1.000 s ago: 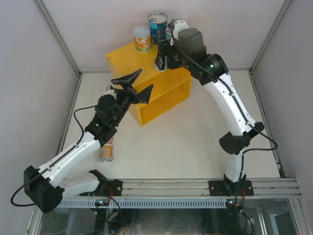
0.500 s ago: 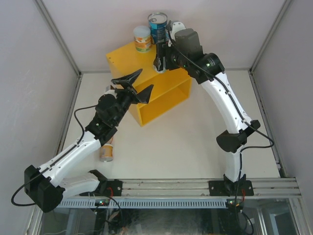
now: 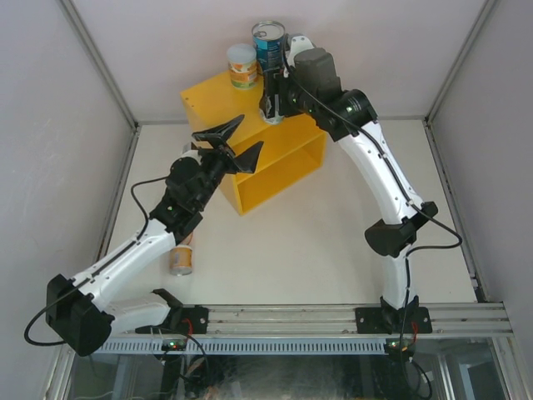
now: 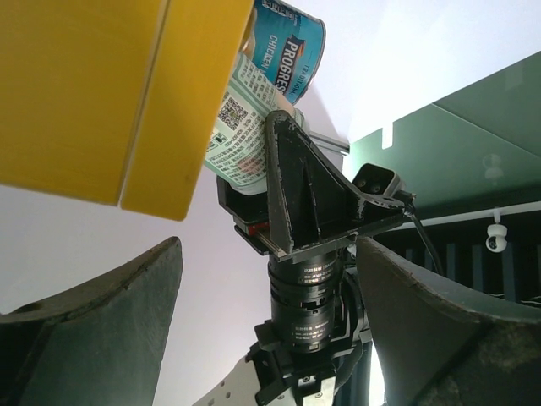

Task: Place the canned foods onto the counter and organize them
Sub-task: Place the canned food on the counter.

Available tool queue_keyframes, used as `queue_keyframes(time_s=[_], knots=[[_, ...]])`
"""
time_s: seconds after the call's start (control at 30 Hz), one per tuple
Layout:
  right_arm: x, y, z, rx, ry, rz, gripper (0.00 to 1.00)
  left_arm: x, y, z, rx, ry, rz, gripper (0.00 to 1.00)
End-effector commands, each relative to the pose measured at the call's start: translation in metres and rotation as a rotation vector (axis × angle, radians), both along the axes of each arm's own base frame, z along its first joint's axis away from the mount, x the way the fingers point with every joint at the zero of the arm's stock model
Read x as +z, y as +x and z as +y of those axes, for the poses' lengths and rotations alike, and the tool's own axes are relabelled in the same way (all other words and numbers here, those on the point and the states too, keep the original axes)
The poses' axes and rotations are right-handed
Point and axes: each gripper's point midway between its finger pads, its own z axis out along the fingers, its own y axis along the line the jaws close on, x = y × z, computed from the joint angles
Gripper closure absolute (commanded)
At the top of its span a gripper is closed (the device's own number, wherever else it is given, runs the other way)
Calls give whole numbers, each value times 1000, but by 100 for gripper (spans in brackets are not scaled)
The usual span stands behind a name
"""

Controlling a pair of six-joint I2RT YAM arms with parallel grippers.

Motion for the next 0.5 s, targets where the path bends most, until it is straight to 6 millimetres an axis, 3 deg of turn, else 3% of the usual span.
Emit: queue_keyframes(time_s=[0.0,0.47], knots=[[33,10,3,-19,81,-94,66,20,-3,1,-25,-54,-54,14],[23,28,13,-19,67,-120,63,20,8,-2,-35,-85,-58,14]])
